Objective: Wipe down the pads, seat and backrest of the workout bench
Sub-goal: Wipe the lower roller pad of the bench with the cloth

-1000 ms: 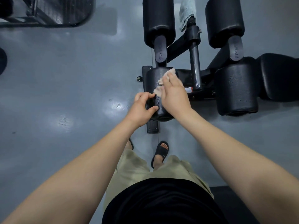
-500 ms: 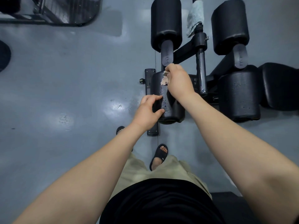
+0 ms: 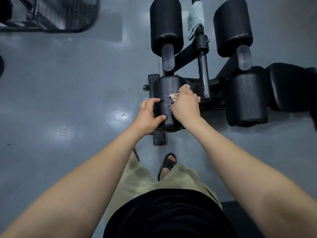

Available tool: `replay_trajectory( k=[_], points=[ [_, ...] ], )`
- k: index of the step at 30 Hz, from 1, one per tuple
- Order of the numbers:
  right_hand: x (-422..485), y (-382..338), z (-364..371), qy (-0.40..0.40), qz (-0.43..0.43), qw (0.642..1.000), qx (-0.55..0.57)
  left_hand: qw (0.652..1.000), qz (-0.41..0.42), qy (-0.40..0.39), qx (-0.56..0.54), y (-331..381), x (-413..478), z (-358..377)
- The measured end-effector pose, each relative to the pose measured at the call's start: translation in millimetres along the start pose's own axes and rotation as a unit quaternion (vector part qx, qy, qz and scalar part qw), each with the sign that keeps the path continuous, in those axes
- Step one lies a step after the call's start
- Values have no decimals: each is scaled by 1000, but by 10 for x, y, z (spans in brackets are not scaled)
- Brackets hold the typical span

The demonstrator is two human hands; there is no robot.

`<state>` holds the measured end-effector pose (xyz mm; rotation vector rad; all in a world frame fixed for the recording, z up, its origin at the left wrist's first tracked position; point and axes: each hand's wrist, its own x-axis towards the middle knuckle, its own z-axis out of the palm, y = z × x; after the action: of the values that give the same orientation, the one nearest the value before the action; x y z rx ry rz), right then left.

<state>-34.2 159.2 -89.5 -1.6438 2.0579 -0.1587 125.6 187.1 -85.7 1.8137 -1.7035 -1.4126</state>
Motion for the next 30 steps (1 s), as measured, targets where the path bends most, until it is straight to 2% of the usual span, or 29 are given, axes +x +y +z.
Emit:
replay_trajectory(
  k=[3, 6, 9, 12, 14, 18, 21, 25, 30],
  points=[
    [32, 52, 11, 4, 6, 999, 40, 1000, -6, -9, -5, -33, 22, 7],
    [210, 56, -8, 43, 11, 993, 106, 1000, -6, -12, -9, -51, 33, 13],
    [362, -30, -98, 64, -12, 986, 152, 999, -15, -15, -24, -56, 18, 23],
    [411, -65, -108, 76, -78, 983, 148, 998, -24, -18, -48, -77, 4, 23],
    [392, -44, -65, 96, -88, 985, 116, 998, -29, -22, -58, -86, 0, 20],
    [364, -89, -73, 85, 20, 994, 67, 997, -33, -29, -64, -98, 18, 1],
    [478, -189, -143, 79, 37, 995, 50, 997, -34, -31, -64, -99, 27, -1],
    [561, -214, -177, 86, -51, 993, 68, 997, -32, -27, -61, -93, 27, 12],
    [296, -13, -159, 91, -211, 971, 73, 997, -30, -34, -67, -147, 50, 9]
  ],
)
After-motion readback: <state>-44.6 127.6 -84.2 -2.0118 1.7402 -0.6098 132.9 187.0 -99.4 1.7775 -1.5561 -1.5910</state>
